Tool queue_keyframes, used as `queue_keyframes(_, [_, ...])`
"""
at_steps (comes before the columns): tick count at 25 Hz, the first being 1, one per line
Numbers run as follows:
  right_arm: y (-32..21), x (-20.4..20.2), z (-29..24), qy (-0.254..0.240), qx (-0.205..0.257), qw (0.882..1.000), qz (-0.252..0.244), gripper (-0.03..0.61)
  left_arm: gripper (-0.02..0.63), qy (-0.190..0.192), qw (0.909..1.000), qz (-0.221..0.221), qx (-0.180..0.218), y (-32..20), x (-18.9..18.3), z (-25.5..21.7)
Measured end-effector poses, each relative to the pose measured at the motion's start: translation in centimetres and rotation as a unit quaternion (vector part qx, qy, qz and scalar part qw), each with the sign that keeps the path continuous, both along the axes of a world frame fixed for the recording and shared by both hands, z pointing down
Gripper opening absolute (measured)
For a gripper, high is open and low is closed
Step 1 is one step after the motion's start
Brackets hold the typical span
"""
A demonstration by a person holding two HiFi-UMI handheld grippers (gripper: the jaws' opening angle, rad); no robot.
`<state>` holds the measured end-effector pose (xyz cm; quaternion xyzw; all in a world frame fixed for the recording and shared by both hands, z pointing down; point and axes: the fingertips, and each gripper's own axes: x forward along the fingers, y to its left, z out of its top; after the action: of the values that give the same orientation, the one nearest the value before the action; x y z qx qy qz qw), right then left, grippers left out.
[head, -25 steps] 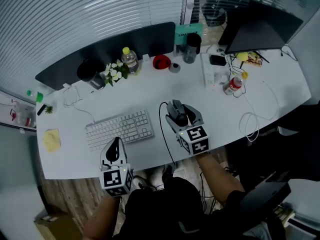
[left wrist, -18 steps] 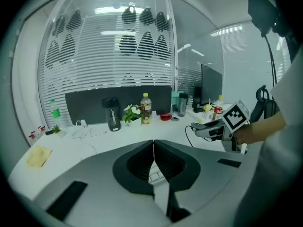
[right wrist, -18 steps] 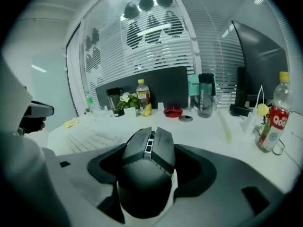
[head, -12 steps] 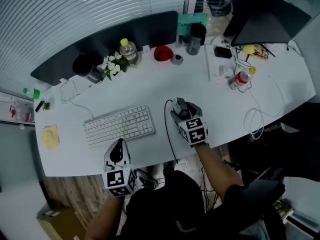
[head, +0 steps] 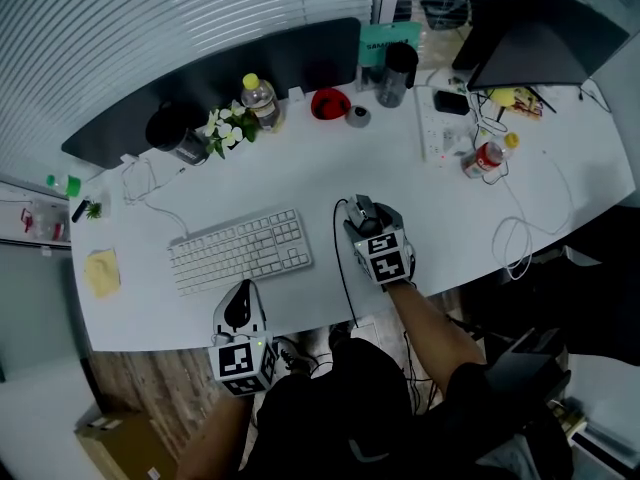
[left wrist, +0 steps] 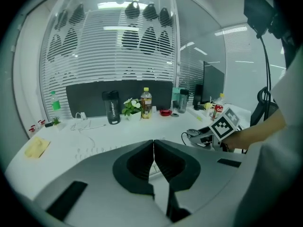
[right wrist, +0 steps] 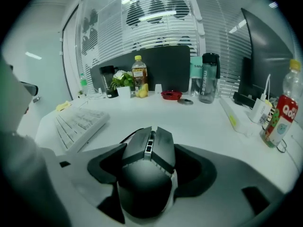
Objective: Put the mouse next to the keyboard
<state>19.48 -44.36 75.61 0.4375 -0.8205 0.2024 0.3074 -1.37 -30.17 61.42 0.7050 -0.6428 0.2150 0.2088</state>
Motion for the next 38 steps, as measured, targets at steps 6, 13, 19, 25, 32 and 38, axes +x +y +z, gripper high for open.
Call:
queue_keyframes(6, [0.0, -0.1, 0.3, 0.034, 0.008, 0.999, -0.005, 0.31, 0.029, -0.001, 1.0, 0.007, 0.002, 0.6, 0.1, -0.2])
queue_keyframes(13, [0.0, -0.1, 0.7, 0.032, -0.006, 0.999, -0.006, 0.314, 0.029, -0.004, 1.0, 0.006, 0.0, 0.8, -0.3, -0.7])
queue_keyframes(19, [0.1, -0.2, 0.7, 0.019, -0.026, 0.999, -0.001, 0.316, 0.029, -0.002, 0.9999, 0.015, 0.003, 1.1, -0.2, -1.1])
queue_keyframes(25, [0.1, -0.4, 0.7, 0.013, -0.023, 1.0, -0.003, 0.335, 0.029, -0.021, 0.9989, 0.037, 0.018, 1.9, -0.3, -2.3])
queue_keyframes(32, [-0.1, 0.5, -1.4, 0.012, 0.003, 1.0, 0.019, 0.382, 0.029, -0.018, 0.9969, 0.053, 0.054, 1.8, -0.8, -5.4])
queue_keyframes(38, [1.8, 0.5, -6.0, 0.006, 0.035, 0.999, 0.017, 0.376, 0.029, -0.01, 0.995, 0.054, 0.084, 2.4, -3.3, -7.7])
